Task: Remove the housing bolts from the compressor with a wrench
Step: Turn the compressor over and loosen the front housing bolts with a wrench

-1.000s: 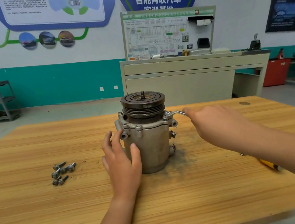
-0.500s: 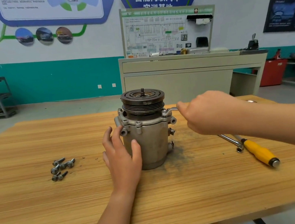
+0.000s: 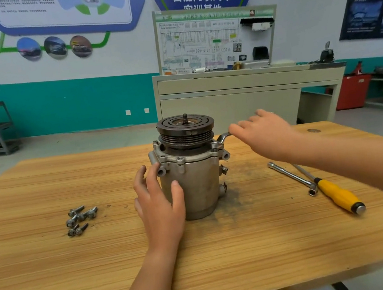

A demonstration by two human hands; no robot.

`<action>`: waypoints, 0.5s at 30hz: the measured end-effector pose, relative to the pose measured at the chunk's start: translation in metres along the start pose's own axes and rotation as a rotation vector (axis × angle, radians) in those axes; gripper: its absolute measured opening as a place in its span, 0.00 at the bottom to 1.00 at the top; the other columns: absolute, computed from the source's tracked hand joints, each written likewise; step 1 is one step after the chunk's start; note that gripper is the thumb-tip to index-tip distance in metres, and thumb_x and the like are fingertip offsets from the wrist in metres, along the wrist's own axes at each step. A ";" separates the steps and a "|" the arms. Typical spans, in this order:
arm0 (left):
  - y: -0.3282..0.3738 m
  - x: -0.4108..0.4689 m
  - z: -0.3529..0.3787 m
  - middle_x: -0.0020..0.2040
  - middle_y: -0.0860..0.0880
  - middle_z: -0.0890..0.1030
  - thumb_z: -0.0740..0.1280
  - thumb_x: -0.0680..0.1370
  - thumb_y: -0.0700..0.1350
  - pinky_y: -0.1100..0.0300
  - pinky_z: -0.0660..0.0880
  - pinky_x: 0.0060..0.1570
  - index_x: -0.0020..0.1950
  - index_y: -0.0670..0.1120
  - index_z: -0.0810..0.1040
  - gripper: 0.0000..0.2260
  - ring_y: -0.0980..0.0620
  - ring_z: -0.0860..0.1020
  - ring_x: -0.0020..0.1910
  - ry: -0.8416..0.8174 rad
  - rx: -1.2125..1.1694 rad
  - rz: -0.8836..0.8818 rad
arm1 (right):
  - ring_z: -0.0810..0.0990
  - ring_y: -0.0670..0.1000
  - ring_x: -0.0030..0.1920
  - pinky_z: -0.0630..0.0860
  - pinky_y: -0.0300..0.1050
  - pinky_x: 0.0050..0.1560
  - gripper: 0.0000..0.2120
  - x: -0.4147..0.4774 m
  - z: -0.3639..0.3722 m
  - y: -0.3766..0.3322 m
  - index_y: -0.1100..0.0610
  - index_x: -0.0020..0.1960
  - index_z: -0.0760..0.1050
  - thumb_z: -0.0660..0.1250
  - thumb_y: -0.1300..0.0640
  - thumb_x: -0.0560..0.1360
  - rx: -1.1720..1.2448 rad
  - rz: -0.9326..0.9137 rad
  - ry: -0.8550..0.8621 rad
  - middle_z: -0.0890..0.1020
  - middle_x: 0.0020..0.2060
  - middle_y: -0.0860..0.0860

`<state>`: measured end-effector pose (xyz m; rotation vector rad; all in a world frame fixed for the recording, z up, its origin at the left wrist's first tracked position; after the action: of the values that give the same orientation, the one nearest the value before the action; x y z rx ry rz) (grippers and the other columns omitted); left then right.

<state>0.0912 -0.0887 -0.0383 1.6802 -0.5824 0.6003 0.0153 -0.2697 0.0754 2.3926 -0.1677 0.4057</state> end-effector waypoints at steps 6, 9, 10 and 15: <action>-0.002 0.002 0.003 0.72 0.49 0.61 0.58 0.74 0.51 0.45 0.57 0.68 0.68 0.49 0.66 0.23 0.66 0.57 0.63 -0.004 -0.012 -0.024 | 0.83 0.55 0.34 0.76 0.63 0.48 0.14 0.014 0.010 -0.015 0.65 0.42 0.79 0.74 0.75 0.59 0.225 0.071 0.463 0.83 0.35 0.57; 0.000 0.002 0.003 0.72 0.49 0.61 0.58 0.74 0.51 0.45 0.58 0.68 0.68 0.49 0.66 0.23 0.66 0.57 0.63 -0.009 -0.012 -0.023 | 0.80 0.56 0.30 0.79 0.58 0.41 0.09 0.009 0.006 -0.009 0.66 0.45 0.78 0.71 0.73 0.66 0.398 0.129 0.474 0.81 0.32 0.59; 0.000 0.002 0.003 0.72 0.50 0.60 0.58 0.74 0.51 0.45 0.58 0.68 0.68 0.49 0.65 0.23 0.65 0.57 0.63 -0.012 -0.012 -0.023 | 0.77 0.56 0.30 0.78 0.52 0.37 0.06 0.004 0.003 -0.003 0.66 0.48 0.77 0.67 0.70 0.72 0.528 0.204 0.503 0.80 0.31 0.58; 0.000 0.002 0.003 0.72 0.50 0.60 0.58 0.74 0.52 0.41 0.58 0.68 0.69 0.48 0.65 0.23 0.64 0.58 0.64 -0.012 -0.020 -0.022 | 0.67 0.44 0.24 0.63 0.41 0.26 0.10 -0.042 -0.025 0.005 0.54 0.60 0.71 0.56 0.58 0.80 1.014 0.375 0.468 0.68 0.25 0.45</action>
<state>0.0930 -0.0923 -0.0371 1.6707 -0.5764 0.5672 -0.0316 -0.2561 0.0821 3.1258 -0.2308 1.5011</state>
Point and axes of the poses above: each hand's wrist, its own x-axis towards the middle knuckle, its own z-axis out of the palm, y = z × x, the point moved 5 cm from there along x, towards the middle knuckle
